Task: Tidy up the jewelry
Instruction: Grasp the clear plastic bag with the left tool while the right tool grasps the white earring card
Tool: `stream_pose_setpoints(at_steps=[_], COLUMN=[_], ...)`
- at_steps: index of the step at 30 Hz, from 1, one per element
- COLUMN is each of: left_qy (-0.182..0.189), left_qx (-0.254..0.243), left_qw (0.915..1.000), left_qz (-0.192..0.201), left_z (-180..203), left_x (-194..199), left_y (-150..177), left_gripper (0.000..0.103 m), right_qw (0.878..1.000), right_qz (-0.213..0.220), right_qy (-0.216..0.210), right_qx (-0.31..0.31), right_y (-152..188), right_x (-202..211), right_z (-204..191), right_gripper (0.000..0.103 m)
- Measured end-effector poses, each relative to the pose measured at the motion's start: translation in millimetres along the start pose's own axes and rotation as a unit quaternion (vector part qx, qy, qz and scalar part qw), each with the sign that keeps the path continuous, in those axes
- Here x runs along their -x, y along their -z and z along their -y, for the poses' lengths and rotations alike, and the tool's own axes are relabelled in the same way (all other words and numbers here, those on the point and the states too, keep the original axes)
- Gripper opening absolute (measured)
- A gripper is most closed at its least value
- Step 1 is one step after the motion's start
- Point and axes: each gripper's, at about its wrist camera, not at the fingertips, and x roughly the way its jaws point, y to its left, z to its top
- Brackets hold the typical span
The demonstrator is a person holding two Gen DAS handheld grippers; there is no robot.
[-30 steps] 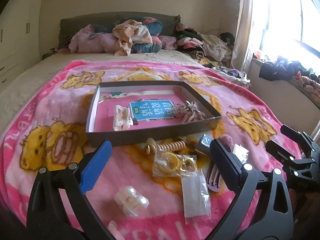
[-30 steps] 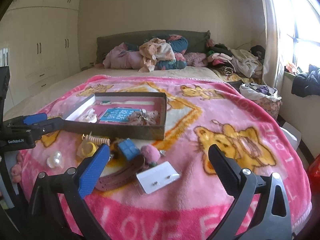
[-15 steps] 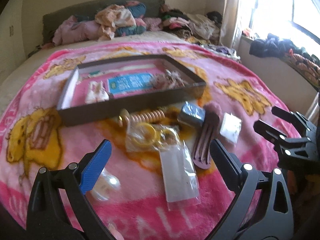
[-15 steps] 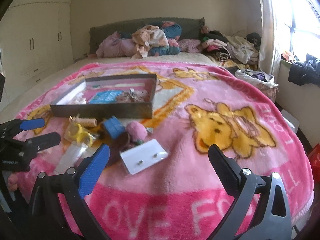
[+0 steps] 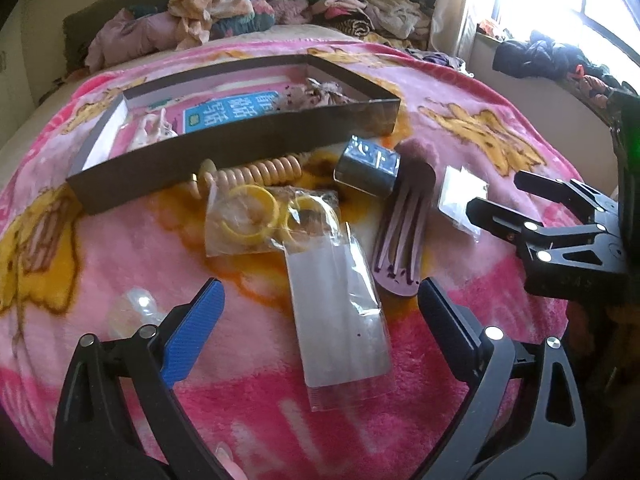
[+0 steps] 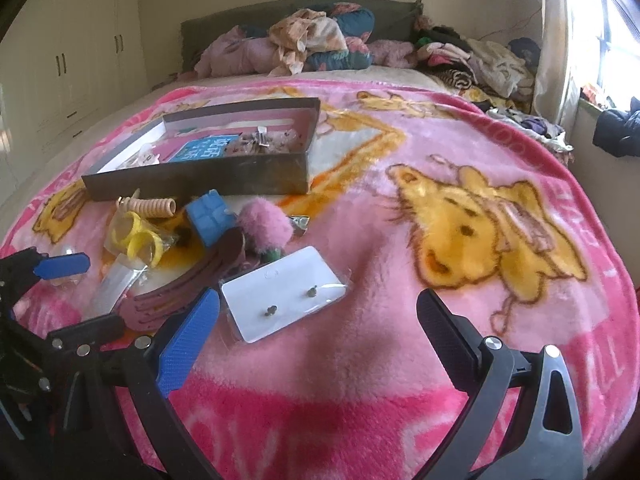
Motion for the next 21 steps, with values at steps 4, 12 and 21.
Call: stream_pose_setpoints(at_steps=[4, 12, 21], left_qy=[0.002, 0.008, 0.011], left_qx=[-0.005, -0.016, -0.022], left_qw=[1.0000, 0.9998, 0.9997], left_qz=[-0.008, -0.012, -0.007], left_z=[4, 11, 14], left_x=[-5, -8, -4], left_y=[3, 6, 6], left_gripper=[0.083, 0.062, 0.042], right_qw=[1.000, 0.999, 0.998], right_qz=[-0.015, -0.025, -0.026], right_qy=[-0.003, 0.008, -0.004], right_qx=[0.010, 0.048, 0.048], right_y=[-1, -6, -6], right_x=[-11, -26, -25], right_z=[-1, -7, -5], right_gripper=[0.096, 0.096, 0.073])
